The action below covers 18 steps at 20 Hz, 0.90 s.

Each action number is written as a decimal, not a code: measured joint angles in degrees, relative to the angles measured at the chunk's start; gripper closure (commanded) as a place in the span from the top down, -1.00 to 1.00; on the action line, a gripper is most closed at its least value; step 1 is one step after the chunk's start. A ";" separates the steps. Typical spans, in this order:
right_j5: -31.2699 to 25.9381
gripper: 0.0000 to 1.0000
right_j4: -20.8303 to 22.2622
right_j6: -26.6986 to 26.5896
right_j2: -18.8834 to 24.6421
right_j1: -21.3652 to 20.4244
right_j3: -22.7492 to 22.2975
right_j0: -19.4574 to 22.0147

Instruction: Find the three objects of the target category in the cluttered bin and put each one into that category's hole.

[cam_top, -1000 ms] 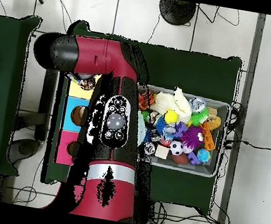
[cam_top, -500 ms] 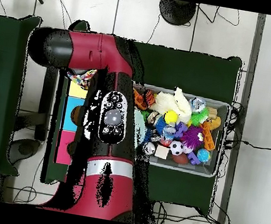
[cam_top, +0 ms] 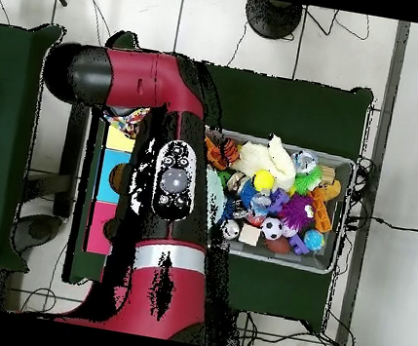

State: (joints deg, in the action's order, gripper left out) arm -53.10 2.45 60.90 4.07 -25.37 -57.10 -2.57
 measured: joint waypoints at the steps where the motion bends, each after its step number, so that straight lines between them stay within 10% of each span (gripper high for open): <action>1: 0.00 -1.00 0.00 0.00 0.00 0.17 0.00 0.00; 18: 0.02 -1.00 0.18 0.00 -0.10 2.82 -1.41 0.00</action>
State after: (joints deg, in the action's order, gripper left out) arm -53.08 2.62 60.90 3.97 -22.55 -58.51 -2.57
